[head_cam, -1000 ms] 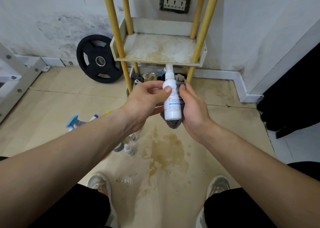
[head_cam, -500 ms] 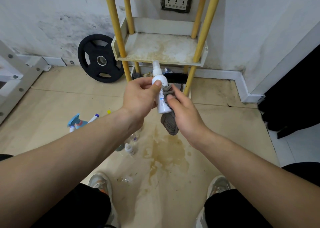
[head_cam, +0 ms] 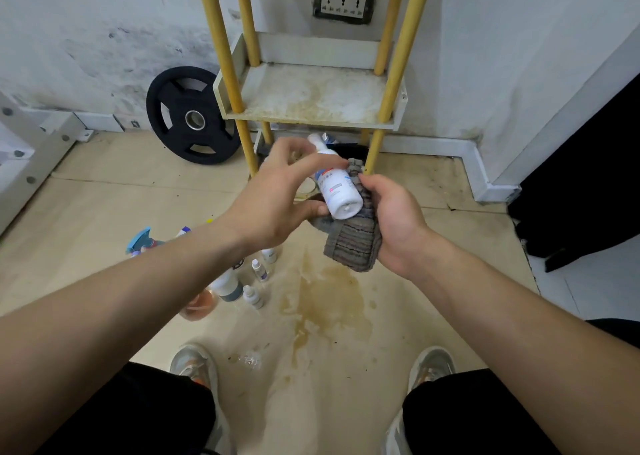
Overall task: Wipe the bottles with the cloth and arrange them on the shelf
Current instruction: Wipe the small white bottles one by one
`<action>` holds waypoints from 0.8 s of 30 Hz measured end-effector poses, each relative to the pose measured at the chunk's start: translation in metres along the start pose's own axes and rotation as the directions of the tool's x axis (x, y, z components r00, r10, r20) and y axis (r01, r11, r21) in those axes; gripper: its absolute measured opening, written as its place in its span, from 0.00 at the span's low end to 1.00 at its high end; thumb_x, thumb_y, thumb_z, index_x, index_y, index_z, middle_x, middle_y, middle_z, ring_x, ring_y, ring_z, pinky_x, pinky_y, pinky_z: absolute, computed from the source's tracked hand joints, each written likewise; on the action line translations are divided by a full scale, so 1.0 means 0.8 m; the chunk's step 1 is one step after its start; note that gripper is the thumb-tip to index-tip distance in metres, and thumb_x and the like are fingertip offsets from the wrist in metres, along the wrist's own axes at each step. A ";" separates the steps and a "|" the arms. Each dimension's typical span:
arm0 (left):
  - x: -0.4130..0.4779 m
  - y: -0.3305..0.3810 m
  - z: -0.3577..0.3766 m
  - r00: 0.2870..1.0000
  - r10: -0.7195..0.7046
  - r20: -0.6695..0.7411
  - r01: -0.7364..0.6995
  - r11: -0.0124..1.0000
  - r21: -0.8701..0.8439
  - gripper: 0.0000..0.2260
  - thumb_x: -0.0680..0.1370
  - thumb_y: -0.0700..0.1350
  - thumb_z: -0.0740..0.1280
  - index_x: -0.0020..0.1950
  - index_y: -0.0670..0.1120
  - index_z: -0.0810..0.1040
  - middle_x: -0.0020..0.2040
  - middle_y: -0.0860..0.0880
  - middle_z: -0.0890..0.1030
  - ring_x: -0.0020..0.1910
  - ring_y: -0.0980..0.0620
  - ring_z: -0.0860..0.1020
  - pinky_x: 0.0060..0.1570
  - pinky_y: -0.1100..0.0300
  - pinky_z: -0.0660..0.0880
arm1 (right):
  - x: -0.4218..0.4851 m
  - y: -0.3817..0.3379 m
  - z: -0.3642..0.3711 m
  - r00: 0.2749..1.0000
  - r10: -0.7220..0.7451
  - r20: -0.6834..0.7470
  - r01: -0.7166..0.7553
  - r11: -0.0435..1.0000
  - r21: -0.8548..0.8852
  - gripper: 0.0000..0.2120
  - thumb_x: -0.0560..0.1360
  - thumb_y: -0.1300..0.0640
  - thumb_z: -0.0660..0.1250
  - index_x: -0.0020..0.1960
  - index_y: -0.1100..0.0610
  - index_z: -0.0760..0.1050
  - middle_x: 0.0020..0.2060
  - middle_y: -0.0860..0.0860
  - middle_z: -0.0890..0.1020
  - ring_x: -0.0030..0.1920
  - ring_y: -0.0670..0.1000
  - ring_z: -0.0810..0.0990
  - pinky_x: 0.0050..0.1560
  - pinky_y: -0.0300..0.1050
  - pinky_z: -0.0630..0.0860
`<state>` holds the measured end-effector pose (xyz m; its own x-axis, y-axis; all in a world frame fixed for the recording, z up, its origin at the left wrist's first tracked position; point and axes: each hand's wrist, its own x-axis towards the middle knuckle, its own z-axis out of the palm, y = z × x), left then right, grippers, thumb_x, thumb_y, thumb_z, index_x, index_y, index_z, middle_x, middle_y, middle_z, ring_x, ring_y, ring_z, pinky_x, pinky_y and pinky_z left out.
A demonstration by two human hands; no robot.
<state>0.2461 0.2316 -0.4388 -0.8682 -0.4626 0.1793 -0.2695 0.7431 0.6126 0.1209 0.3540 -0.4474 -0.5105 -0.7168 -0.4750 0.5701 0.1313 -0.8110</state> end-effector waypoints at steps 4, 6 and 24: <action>0.000 -0.002 -0.013 0.994 0.090 0.065 -0.098 0.985 0.145 0.24 0.70 0.52 0.79 0.63 0.52 0.76 0.70 0.50 0.72 0.67 0.44 0.69 0.61 0.53 0.67 | -0.004 0.001 0.000 1.000 0.024 0.001 -0.024 0.998 -0.060 0.14 0.82 0.55 0.61 0.53 0.63 0.81 0.50 0.61 0.86 0.52 0.64 0.84 0.61 0.63 0.78; -0.004 -0.001 -0.011 0.994 0.086 0.063 -0.094 0.986 0.135 0.24 0.70 0.54 0.78 0.62 0.52 0.75 0.61 0.52 0.77 0.59 0.45 0.74 0.55 0.51 0.72 | -0.006 -0.001 0.002 1.000 -0.019 0.014 0.020 0.997 -0.074 0.12 0.84 0.58 0.61 0.48 0.60 0.80 0.41 0.56 0.86 0.43 0.58 0.84 0.49 0.54 0.81; -0.001 0.004 -0.012 0.966 -0.256 -0.025 0.255 0.966 -0.037 0.21 0.62 0.66 0.79 0.49 0.57 0.86 0.42 0.62 0.84 0.43 0.68 0.78 0.42 0.64 0.75 | -0.005 0.007 0.000 0.647 -0.668 0.369 0.657 0.242 -0.714 0.18 0.77 0.58 0.61 0.65 0.55 0.81 0.59 0.46 0.80 0.61 0.47 0.78 0.62 0.41 0.74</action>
<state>0.2499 0.2296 -0.4300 -0.7597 -0.6492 0.0359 -0.4661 0.5822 0.6662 0.1260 0.3573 -0.4497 -0.4734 -0.8037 0.3604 -0.6573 0.0500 -0.7520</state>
